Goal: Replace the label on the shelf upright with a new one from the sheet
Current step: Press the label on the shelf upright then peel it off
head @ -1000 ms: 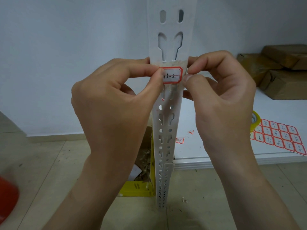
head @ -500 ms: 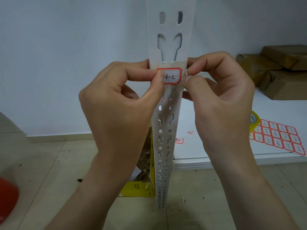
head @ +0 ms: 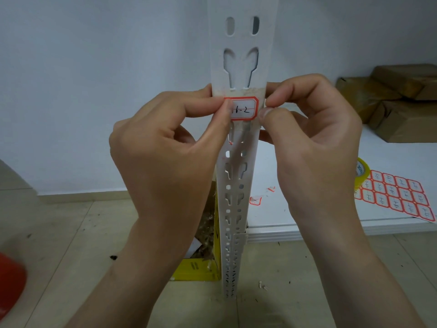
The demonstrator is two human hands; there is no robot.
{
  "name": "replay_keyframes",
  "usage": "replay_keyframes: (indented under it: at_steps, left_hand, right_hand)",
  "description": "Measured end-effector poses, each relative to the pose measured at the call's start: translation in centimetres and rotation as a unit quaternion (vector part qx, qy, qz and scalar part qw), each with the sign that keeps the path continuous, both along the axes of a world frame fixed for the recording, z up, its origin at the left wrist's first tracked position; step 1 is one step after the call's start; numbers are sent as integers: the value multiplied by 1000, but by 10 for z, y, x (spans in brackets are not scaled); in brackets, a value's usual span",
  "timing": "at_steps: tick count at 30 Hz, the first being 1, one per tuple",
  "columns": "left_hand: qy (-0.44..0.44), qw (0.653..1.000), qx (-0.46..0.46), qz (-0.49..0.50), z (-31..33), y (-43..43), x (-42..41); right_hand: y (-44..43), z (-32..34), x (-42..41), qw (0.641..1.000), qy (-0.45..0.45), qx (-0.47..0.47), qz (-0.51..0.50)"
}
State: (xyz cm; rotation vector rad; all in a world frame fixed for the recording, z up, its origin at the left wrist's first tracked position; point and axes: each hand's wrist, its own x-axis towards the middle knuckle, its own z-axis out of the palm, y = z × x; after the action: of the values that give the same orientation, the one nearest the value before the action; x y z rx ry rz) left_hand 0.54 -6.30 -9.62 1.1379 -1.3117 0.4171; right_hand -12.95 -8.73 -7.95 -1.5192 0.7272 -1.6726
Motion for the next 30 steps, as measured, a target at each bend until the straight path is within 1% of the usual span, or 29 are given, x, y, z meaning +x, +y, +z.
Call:
replay_keyframes:
  at_steps: [7, 9, 16, 24, 30]
  left_hand:
    - [14, 998, 64, 20, 11, 8, -3]
    - [19, 997, 70, 23, 13, 9, -4]
    - [10, 998, 65, 17, 10, 6, -3]
    - [-2, 1000, 14, 16, 0, 0, -1]
    - [2, 1000, 11, 10, -1, 0, 1]
  right_hand:
    - [0, 0, 1, 1000, 0, -5, -1]
    - [0, 0, 1, 1000, 0, -5, -3]
    - [1, 0, 1, 1000, 6, -2, -9]
    - [1, 1, 0, 1000, 8, 1, -8]
    - [0, 0, 0, 1000, 8, 1, -10]
